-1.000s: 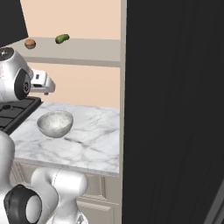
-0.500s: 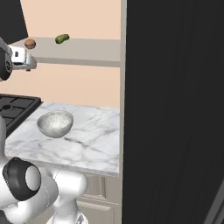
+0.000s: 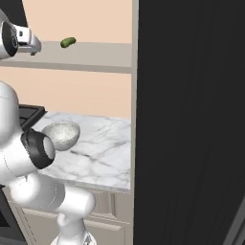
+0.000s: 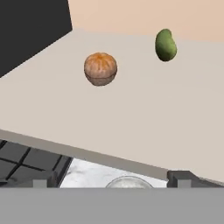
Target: Pick the tangerine from the cabinet and place it in the bowl. Then pick the bowl and place it in the sink. Then turn on the sink facuet.
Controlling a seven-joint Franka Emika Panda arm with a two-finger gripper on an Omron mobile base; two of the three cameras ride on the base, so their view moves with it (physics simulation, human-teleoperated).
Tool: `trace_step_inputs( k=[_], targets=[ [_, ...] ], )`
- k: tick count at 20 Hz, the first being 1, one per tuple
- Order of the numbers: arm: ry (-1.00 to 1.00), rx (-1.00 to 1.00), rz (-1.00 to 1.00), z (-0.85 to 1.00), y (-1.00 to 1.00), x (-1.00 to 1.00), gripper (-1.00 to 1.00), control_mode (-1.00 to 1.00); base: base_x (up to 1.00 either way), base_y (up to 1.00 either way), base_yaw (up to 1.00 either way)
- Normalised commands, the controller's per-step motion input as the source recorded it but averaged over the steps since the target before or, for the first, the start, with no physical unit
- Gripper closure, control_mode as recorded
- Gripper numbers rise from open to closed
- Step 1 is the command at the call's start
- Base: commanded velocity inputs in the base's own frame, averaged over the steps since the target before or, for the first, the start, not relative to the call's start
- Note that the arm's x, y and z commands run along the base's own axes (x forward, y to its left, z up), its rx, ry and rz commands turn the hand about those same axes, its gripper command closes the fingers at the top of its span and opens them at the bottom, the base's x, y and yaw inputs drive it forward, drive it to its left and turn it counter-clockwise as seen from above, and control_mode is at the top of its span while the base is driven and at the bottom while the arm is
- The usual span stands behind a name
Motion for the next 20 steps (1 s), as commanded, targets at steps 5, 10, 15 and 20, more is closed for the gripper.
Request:
trace_step_inputs(
  k=[5, 10, 15, 20],
  targets=[
    [0.00, 0.00, 0.00, -0.05, 0.11, 0.85, -1.00, -1.00, 0.00, 0.00, 0.00],
    [0.00, 0.00, 0.00, -0.01, 0.31, 0.43, -1.00, -1.00, 0.00, 0.00, 0.00],
    [0.00, 0.02, 0.00, -0.11, 0.29, 0.36, -1.00, -1.00, 0.00, 0.00, 0.00],
    [0.01, 0.02, 0.00, -0.14, 0.00, 0.63, -1.00, -1.00, 0.00, 0.00, 0.00]
  ],
)
